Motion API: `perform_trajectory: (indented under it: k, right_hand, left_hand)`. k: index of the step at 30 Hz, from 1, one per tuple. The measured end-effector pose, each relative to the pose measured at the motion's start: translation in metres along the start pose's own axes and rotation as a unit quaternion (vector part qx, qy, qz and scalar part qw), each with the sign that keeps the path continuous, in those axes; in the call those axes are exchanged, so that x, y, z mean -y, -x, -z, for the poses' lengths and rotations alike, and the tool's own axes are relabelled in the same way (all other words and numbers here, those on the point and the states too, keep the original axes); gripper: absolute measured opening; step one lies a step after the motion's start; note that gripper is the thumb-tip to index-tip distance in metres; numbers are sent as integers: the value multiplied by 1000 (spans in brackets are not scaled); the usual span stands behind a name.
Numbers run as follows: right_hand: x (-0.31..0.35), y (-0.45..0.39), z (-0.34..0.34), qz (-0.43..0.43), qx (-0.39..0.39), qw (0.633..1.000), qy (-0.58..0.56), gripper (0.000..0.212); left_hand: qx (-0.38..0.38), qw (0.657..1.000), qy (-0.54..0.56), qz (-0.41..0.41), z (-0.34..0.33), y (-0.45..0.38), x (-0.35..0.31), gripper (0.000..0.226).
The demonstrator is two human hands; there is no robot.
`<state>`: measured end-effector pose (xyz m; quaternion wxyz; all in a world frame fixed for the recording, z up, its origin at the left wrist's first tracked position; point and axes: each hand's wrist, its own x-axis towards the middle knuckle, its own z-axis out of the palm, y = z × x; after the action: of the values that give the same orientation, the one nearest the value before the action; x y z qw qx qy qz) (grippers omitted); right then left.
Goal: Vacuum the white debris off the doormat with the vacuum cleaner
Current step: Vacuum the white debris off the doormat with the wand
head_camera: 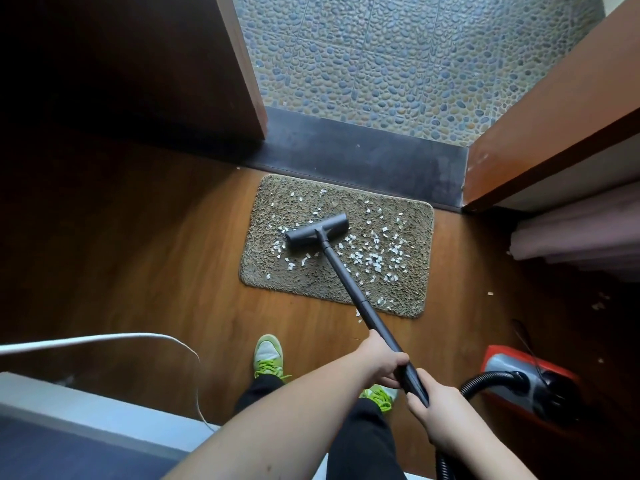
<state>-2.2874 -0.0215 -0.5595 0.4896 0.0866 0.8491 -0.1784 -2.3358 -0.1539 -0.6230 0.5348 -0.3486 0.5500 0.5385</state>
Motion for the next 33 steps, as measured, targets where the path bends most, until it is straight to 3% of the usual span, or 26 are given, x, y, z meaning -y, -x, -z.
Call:
perform_trajectory:
  k: [16,21,24,28,33]
  right_hand:
    - [-37,23,-9,-52,7,998,-42,29]
    - [-31,24,-11,-55,-3,996,-66,31]
    - [-22,19,-11,-50,-9,997,-65,31]
    - [-6,6,-1,-39,-15,997,-72,23]
    - [11,-26,18,-38,-18,995,-92,23]
  left_hand:
    - [1,999,-34,12,-47,-10,19,49]
    - [-60,995,-79,-14,-52,-16,25,47]
    - [-123,981,-140,-50,-54,-23,27,65]
    - [-172,974,-127,-74,-51,-36,12,81]
    - [-193,974,-92,-79,-34,-60,-28,67]
